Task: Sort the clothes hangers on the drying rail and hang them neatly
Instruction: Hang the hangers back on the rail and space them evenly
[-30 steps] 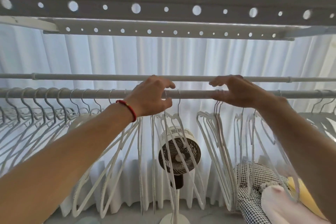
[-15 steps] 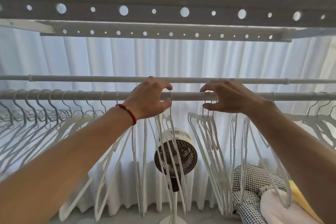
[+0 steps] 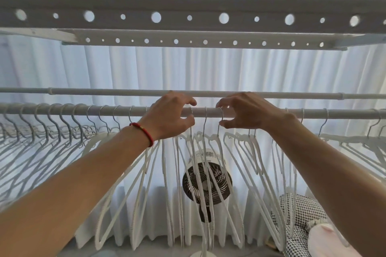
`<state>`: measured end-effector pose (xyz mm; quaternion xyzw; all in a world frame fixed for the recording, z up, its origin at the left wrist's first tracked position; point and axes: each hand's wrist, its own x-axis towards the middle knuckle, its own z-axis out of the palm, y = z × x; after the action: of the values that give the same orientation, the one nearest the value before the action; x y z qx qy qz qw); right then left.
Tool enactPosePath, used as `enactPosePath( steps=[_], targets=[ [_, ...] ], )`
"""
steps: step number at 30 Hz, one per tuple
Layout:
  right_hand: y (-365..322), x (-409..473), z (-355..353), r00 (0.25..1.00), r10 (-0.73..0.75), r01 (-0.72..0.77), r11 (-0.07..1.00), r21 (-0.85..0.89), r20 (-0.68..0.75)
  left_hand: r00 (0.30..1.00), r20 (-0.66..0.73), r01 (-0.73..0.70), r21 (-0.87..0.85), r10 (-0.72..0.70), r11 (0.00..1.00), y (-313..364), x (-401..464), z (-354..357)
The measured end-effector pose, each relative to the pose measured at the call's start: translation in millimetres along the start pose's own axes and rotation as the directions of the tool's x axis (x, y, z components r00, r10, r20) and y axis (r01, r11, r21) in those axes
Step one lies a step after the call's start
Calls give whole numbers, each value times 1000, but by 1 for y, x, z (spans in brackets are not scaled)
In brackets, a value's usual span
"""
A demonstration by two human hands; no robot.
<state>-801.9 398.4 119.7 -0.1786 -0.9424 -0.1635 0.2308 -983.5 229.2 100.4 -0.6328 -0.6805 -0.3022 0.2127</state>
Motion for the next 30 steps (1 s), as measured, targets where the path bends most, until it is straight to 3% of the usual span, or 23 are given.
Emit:
enactPosePath(
  steps=[7, 12, 15, 21, 30],
  targets=[
    [1, -1, 1, 1000, 4, -4, 1000, -14, -3, 1000, -5, -15, 13, 15, 1000, -4, -2, 0],
    [28, -19, -9, 994, 91, -100, 982, 161, 58, 1000, 3, -25, 16, 25, 1000, -1, -1, 2],
    [55, -37, -9, 985, 130, -147, 976, 163, 113, 1000, 2, -24, 10, 24, 1000, 0, 0, 4],
    [64, -46, 8, 995, 93, -95, 979, 181, 20, 999, 19, -30, 7, 30, 1000, 9, 3, 9],
    [45, -26, 8, 996, 73, -82, 979, 188, 57, 999, -2, -32, 12, 32, 999, 13, 0, 7]
  ],
)
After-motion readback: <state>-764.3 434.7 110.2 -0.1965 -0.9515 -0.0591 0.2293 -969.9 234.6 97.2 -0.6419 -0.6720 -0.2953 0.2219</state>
